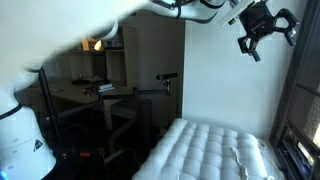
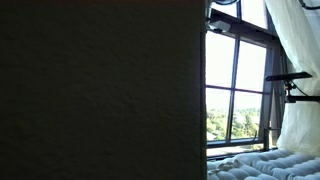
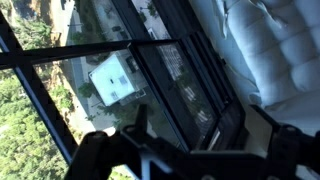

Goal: Open the window pane on the bottom left

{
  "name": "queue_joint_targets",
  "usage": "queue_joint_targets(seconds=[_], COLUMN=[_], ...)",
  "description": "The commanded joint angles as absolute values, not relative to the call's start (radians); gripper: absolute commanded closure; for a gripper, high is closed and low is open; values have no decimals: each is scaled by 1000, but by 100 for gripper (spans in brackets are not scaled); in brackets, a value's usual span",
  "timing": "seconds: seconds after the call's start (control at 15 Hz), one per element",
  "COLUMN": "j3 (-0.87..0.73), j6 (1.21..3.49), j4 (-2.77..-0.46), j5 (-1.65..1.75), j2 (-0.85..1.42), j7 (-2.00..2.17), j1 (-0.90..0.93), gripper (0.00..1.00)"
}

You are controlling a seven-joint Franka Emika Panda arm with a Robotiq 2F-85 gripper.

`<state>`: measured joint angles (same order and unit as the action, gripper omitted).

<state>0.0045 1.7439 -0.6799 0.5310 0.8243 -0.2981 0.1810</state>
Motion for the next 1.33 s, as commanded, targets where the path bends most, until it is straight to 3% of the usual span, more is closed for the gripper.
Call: queue_joint_targets(seconds=[0.0,0.6,1.27], j3=[22,9,-16], j6=[1658,1501,1676], j4=[-684,-584,-513], j5=[502,509,593], j2=[848,985,1068], j7=[-363,-413,-470], j1=[167,158,148], gripper=[0,0,0])
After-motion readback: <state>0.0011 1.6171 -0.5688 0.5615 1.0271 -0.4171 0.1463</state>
